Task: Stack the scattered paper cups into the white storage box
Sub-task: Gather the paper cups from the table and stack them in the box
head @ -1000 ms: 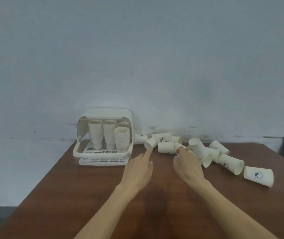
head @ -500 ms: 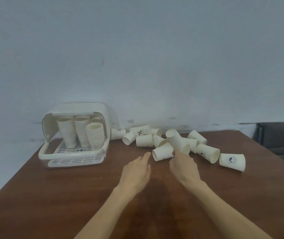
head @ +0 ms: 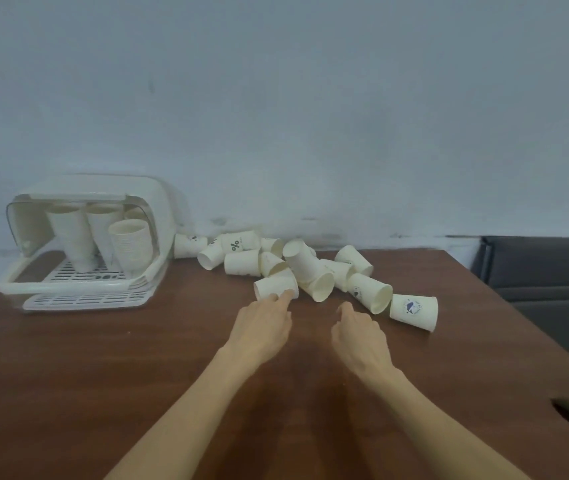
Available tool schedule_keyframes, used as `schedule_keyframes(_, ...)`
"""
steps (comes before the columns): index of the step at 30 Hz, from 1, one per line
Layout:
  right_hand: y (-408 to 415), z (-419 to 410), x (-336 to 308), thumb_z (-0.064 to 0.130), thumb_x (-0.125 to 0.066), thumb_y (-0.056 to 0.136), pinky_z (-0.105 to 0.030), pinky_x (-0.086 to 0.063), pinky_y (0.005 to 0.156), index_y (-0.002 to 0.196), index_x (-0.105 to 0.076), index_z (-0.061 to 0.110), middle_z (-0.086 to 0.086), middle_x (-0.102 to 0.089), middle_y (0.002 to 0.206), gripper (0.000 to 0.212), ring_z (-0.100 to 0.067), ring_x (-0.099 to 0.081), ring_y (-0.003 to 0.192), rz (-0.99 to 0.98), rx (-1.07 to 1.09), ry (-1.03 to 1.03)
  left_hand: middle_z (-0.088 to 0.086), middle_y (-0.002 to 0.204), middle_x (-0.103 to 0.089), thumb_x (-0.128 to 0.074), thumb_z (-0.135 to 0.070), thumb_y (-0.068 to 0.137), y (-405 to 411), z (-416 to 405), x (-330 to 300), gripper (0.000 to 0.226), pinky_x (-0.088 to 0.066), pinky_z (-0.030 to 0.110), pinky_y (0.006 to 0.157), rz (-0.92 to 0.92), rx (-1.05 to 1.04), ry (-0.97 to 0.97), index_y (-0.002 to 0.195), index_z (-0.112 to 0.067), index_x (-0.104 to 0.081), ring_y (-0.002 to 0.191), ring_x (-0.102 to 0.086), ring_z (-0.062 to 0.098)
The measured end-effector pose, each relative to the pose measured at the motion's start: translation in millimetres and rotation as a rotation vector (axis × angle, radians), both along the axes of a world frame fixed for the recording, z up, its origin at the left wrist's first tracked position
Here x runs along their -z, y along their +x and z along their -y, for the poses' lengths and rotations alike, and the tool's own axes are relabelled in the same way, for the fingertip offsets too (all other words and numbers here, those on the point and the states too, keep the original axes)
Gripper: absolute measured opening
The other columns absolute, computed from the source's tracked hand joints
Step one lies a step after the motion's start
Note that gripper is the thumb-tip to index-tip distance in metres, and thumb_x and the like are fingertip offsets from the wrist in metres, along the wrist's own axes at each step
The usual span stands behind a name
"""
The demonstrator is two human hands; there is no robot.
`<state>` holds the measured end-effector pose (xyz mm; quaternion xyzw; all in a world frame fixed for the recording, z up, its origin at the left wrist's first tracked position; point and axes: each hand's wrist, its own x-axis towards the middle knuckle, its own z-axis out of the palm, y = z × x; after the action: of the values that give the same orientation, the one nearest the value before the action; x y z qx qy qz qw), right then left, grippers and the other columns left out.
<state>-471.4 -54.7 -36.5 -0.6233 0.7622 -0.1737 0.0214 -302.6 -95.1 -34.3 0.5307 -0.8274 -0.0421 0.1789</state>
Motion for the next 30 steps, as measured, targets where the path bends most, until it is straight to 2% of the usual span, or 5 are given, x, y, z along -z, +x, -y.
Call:
schedule_keyframes(8,-81,-15,20,0.014,-0.036,0.093,-0.038,-0.041,0.070,0.112,-0.041,0.007,-0.013,-0.065,0.100,0.021,-0.036,-0.060,0.093,0.005,0.200,-0.022,-0.001,0.115,-0.057,-0.035,-0.030,0.100,-64,-11,22,0.042,-0.049,0.042,0.084,-0.030,0.007,0.049,0.142,-0.028,-0.034,0.104,-0.059,0.027)
schedule_keyframes(17,-160,4,20,0.010,-0.038,0.090,-0.041,-0.040,0.080,0.128,-0.030,0.002,-0.023,-0.056,0.117,0.039,-0.043,-0.054,0.107,0.293,0.397,0.029,-0.002,0.114,-0.057,-0.036,-0.030,0.100,-117,-24,32,0.042,-0.049,0.040,0.082,-0.026,-0.043,0.053,0.142,-0.028,-0.034,0.102,-0.060,0.026)
schedule_keyframes(23,-181,34,25,0.006,-0.041,0.075,-0.040,-0.060,0.054,0.092,-0.060,-0.001,-0.014,-0.069,0.071,0.027,-0.025,-0.065,0.043,0.621,0.410,0.078,-0.002,0.113,-0.058,-0.036,-0.029,0.101,-126,-30,32,0.042,-0.050,0.040,0.083,-0.017,-0.092,0.050,0.143,-0.027,-0.033,0.099,-0.061,0.023)
schedule_keyframes(27,-179,38,19,0.007,-0.042,0.079,-0.036,-0.059,0.055,0.092,-0.062,0.007,-0.013,-0.069,0.078,0.023,-0.025,-0.065,0.047,0.638,0.398,0.045,-0.002,0.114,-0.058,-0.036,-0.028,0.100,-122,-27,30,0.042,-0.050,0.041,0.083,0.010,-0.124,0.036,0.143,-0.027,-0.034,0.101,-0.060,0.024)
schedule_keyframes(30,-177,40,17,0.015,-0.039,0.082,-0.033,-0.052,0.064,0.097,-0.056,0.010,-0.014,-0.061,0.093,0.023,-0.031,-0.063,0.068,0.489,0.360,0.046,-0.001,0.112,-0.058,-0.036,-0.027,0.100,-121,-20,27,0.042,-0.049,0.042,0.083,0.040,-0.146,0.032,0.141,-0.027,-0.035,0.100,-0.060,0.026)
